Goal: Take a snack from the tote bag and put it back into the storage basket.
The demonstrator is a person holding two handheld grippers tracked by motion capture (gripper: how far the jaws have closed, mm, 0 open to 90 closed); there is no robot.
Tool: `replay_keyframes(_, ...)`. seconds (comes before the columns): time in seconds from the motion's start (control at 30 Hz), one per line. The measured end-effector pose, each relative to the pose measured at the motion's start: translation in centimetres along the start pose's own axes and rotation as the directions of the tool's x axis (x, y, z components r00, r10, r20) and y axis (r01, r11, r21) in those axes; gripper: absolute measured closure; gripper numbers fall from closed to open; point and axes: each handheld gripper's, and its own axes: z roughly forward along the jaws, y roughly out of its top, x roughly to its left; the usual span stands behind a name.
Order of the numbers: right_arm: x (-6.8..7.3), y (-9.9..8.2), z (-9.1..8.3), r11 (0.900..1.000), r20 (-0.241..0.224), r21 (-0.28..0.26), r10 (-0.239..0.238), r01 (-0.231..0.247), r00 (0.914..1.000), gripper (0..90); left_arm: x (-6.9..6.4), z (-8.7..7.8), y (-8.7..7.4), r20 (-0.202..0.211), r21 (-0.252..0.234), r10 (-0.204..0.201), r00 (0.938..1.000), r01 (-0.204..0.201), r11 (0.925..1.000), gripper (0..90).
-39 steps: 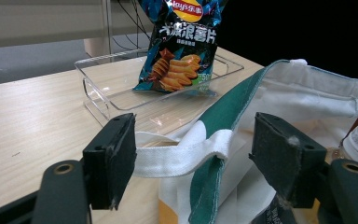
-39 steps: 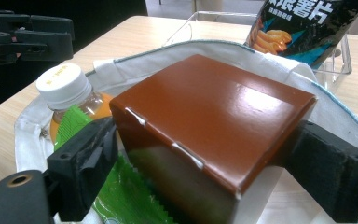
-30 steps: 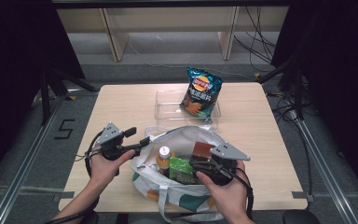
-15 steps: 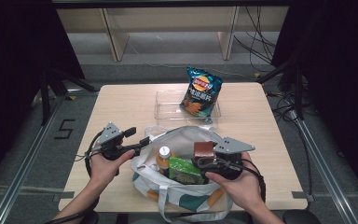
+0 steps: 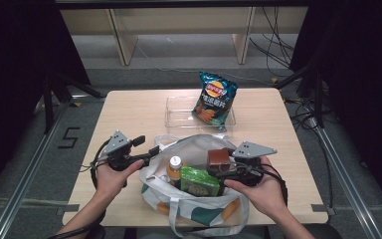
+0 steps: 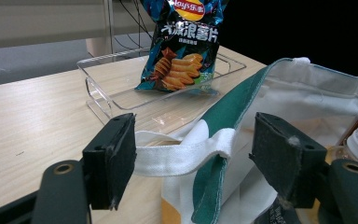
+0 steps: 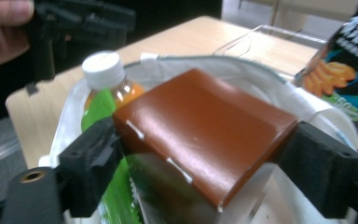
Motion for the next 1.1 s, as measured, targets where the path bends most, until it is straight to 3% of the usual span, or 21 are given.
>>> replay_keyframes(0.17, 1.0, -0.1, -0.5, 0.9998, 0.060, -0.020, -0.002, 0.004, 0.9982, 14.6, 0.0, 0.0, 0.0, 0.000, -0.001, -0.003, 1.0000, 0.003, 1.0000, 29.9)
replay_keyframes(0.27, 2.1, -0.5, -0.5, 0.9992, 0.116, -0.024, 0.035, -0.032, 0.9927, 11.6, 0.0, 0.0, 0.0, 0.001, -0.003, -0.003, 1.0000, 0.003, 1.0000, 29.9)
replay_keyframes(0.33, 2.6, -1.0, -0.5, 0.9991, 0.135, -0.015, 0.042, -0.041, 0.9899, 10.4, 0.0, -0.1, 0.0, -0.002, -0.002, -0.004, 1.0000, 0.004, 1.0000, 29.9)
replay_keyframes(0.43, 3.1, -1.6, -0.3, 0.9981, 0.162, -0.044, 0.050, -0.044, 0.9855, 10.4, 0.0, 0.0, 0.0, 0.000, 0.001, -0.003, 1.0000, 0.003, 1.0000, 29.9)
replay_keyframes(0.47, 3.4, -1.7, -0.3, 0.9948, 0.184, -0.053, 0.096, -0.087, 0.9782, 10.6, 0.0, 0.0, 0.0, 0.001, 0.000, -0.005, 1.0000, 0.005, 1.0000, 29.9)
replay_keyframes(0.53, 3.6, -1.8, -0.2, 0.9943, 0.208, -0.061, 0.098, -0.087, 0.9732, 10.9, 0.0, 0.0, 0.0, 0.002, -0.002, -0.002, 1.0000, 0.002, 1.0000, 29.9)
replay_keyframes(0.6, 3.8, -1.7, -0.2, 0.9886, 0.217, -0.068, 0.146, -0.135, 0.9652, 11.2, 0.0, 0.0, 0.0, 0.007, -0.003, 0.001, 1.0000, -0.001, 1.0000, 29.9)
replay_keyframes(0.73, 3.8, -1.5, 0.3, 0.9857, 0.234, -0.078, 0.164, -0.149, 0.9585, 11.2, 0.0, 0.0, 0.0, 0.002, 0.001, -0.003, 1.0000, 0.003, 1.0000, 29.9)
replay_keyframes(0.77, 4.2, -1.4, 0.3, 0.9786, 0.239, -0.082, 0.203, -0.188, 0.9495, 10.9, 0.0, 0.0, 0.0, 0.003, 0.002, -0.002, 1.0000, 0.002, 1.0000, 29.9)
replay_keyframes(0.8, 4.0, -1.4, 0.5, 0.9861, 0.259, -0.077, 0.162, -0.147, 0.9522, 10.7, 0.0, 0.0, 0.0, 0.004, 0.002, -0.002, 1.0000, 0.002, 1.0000, 29.9)
replay_keyframes(0.83, 4.2, -1.3, 0.6, 0.9830, 0.258, -0.074, 0.182, -0.168, 0.9488, 10.6, 0.0, 0.0, 0.0, 0.004, 0.002, -0.001, 1.0000, 0.001, 1.0000, 29.9)
replay_keyframes(1.0, 4.5, -1.1, 1.1, 0.9828, 0.283, -0.066, 0.184, -0.173, 0.9413, 10.6, 0.0, 0.0, -0.1, 0.005, 0.004, -0.002, 1.0000, 0.002, 1.0000, 29.9)
replay_keyframes(1.03, 4.3, -1.1, 1.4, 0.9876, 0.288, -0.077, 0.153, -0.136, 0.9452, 10.7, 0.0, 0.0, -0.1, 0.006, 0.004, -0.001, 1.0000, 0.001, 1.0000, 29.9)
replay_keyframes(1.07, 4.4, -1.1, 1.5, 0.9833, 0.286, -0.080, 0.180, -0.164, 0.9412, 10.8, 0.0, 0.0, 0.0, 0.005, 0.004, -0.001, 1.0000, 0.001, 1.0000, 29.9)
replay_keyframes(1.1, 4.2, -1.1, 1.5, 0.9866, 0.301, -0.069, 0.162, -0.148, 0.9399, 11.0, 0.0, 0.0, 0.0, 0.005, 0.004, -0.001, 1.0000, 0.001, 1.0000, 29.9)
